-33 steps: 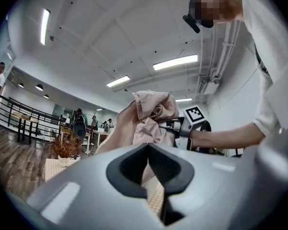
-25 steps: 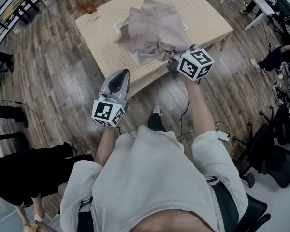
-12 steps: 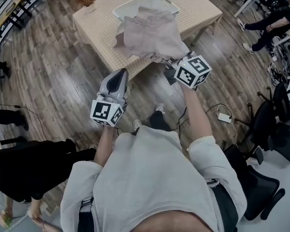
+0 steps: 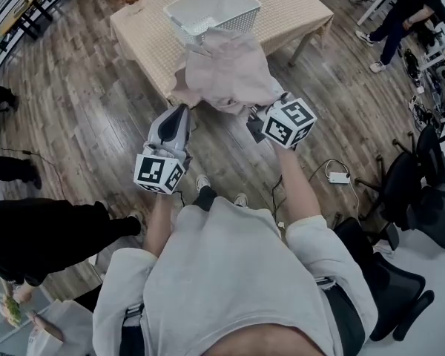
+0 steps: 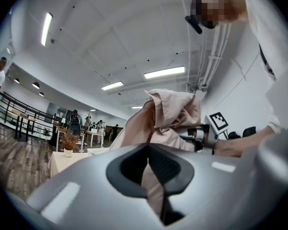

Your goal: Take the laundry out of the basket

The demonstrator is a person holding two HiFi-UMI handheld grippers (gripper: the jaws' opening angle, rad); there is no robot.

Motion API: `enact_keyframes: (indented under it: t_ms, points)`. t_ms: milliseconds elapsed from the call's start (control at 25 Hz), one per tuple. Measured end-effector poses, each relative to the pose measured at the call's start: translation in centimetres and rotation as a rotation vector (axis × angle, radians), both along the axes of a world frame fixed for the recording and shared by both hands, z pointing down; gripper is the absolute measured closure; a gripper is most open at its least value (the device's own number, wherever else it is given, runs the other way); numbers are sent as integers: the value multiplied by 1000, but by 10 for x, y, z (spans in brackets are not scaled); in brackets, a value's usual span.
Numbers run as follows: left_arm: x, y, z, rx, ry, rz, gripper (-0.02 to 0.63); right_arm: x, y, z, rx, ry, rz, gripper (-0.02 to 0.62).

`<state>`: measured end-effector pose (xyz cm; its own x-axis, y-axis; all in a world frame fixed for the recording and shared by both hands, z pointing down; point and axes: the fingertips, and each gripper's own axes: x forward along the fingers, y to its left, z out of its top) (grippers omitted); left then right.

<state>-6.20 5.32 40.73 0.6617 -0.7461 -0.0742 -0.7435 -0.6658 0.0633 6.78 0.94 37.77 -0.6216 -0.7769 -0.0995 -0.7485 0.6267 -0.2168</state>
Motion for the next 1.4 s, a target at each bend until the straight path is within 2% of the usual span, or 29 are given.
enact_keyframes:
  t_ms: [320, 640, 840, 1400]
  points:
    - [36, 68, 15, -13, -34, -20, 595, 33, 81, 64, -93, -29, 0, 506]
    - [61, 98, 9, -6, -26, 8, 595, 52, 120, 74, -103, -13, 34, 506]
    - [67, 107, 7, 3, -29, 9, 595, 59, 127, 64, -86, -20, 35, 506]
    - [51, 104, 9, 11, -19, -16, 595, 46, 122, 64, -81, -16, 26, 507]
